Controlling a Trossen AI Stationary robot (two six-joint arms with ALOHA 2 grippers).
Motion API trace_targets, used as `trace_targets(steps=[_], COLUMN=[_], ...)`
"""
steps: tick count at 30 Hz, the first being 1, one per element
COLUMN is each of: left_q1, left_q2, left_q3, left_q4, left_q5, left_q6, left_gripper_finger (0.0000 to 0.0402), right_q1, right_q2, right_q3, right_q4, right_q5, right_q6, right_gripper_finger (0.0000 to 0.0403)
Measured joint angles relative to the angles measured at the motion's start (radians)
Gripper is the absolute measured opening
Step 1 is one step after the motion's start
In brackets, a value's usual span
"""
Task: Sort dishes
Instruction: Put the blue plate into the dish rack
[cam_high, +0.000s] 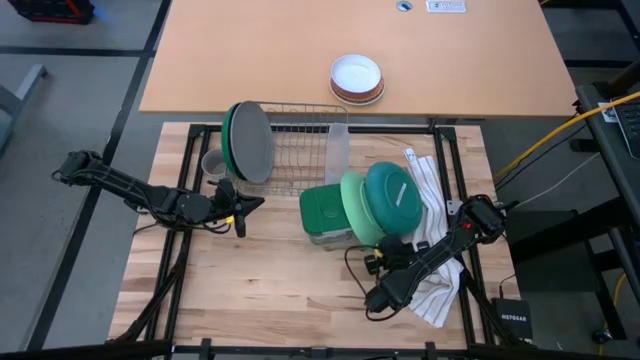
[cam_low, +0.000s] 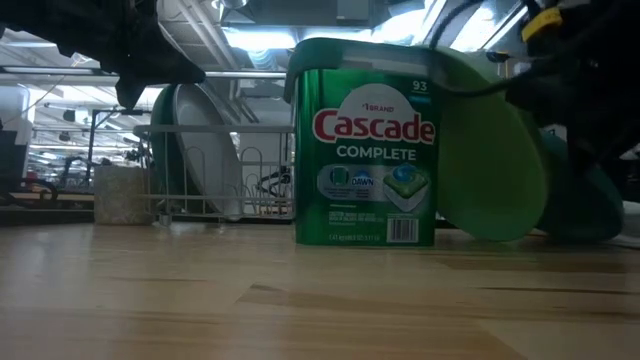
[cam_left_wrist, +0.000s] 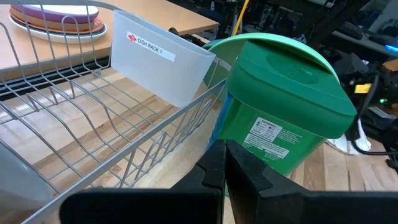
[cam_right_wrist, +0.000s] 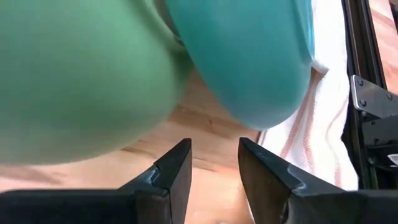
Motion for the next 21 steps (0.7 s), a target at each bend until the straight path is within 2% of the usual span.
trace_targets(steps=[6,13,19,21], left_q1=[0.000,0.000,-0.007,-0.007], left_q2=[0.000,0.000,0.000,0.000], left_q3=[0.000,0.000,0.000,0.000], left_q4=[0.000,0.005,0.007,0.009], left_q5=[0.000,0.000,0.000,0.000], left_q6=[-0.006,-0.008,-0.019,-0.028], left_gripper_finger=[0.0001,0.0001,0.0001,0.0001], right_q1=[0.009,0.089,0.199,0.251], right_q2=[0.000,-0.028,-0.144,-0.192], right_q3=[0.047,0.098,0.118,0.104], right_q4=[-0.027,-0.049,-0.051,-0.044], right_q5=[-0.044,-0.128,-0.105,-0.049], right_q6=[-0.038,-0.033,0.038,0.084], right_gripper_finger=[0.0134,0.0134,0.0134,0.0133])
